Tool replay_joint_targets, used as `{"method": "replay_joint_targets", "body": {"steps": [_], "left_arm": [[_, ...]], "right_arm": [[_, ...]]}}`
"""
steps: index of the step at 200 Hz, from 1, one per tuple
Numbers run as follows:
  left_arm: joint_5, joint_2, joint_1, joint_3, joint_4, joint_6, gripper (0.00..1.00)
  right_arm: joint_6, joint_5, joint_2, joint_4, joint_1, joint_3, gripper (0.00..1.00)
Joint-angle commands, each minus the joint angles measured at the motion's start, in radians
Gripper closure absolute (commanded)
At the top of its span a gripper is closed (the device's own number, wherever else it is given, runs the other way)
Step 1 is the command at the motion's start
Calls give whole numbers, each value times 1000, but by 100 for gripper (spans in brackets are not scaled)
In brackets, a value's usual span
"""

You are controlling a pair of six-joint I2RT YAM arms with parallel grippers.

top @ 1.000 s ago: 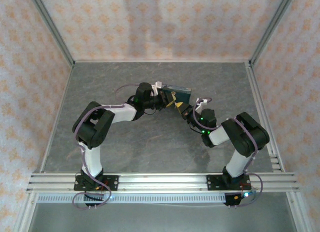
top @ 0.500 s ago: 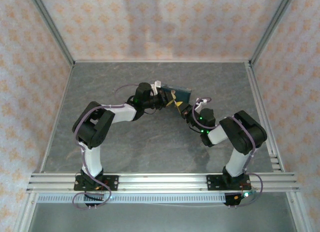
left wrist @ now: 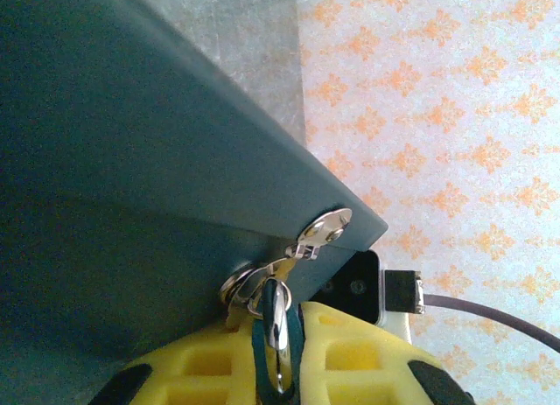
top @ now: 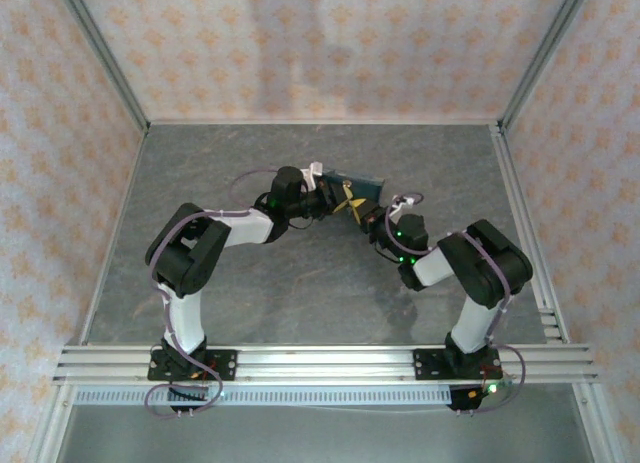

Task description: Unlock a padlock with a key

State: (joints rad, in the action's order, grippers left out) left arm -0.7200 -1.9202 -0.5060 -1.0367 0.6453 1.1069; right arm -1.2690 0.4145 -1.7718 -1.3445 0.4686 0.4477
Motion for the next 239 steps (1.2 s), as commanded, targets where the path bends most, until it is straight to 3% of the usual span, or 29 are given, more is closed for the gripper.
{"method": "replay_joint_targets", "body": {"steps": [1,47,118,182,208,239], "left_arm": [[-83,4,-54,-13,40,-24,100],[-91,4,-85,7,40,-44,100],[-99,31,-56,49,110,-62,100],[-89,44,-41,69,192,-57,100],[-82,46,-37,73,193,-68,100],[-75,49,-28,78,203,-66,100]], "right_arm": [[-23,-35,-37,-8,4,62,100],[-134,-48,-86,-49,6,126,100],[-547,14,-103,-62,7,194,100],[-849,-92,-24,-63,43,133,100],[-878,-141,5,-63,74,138,100],[-862,-116,-6,-62,63,137,100]]}}
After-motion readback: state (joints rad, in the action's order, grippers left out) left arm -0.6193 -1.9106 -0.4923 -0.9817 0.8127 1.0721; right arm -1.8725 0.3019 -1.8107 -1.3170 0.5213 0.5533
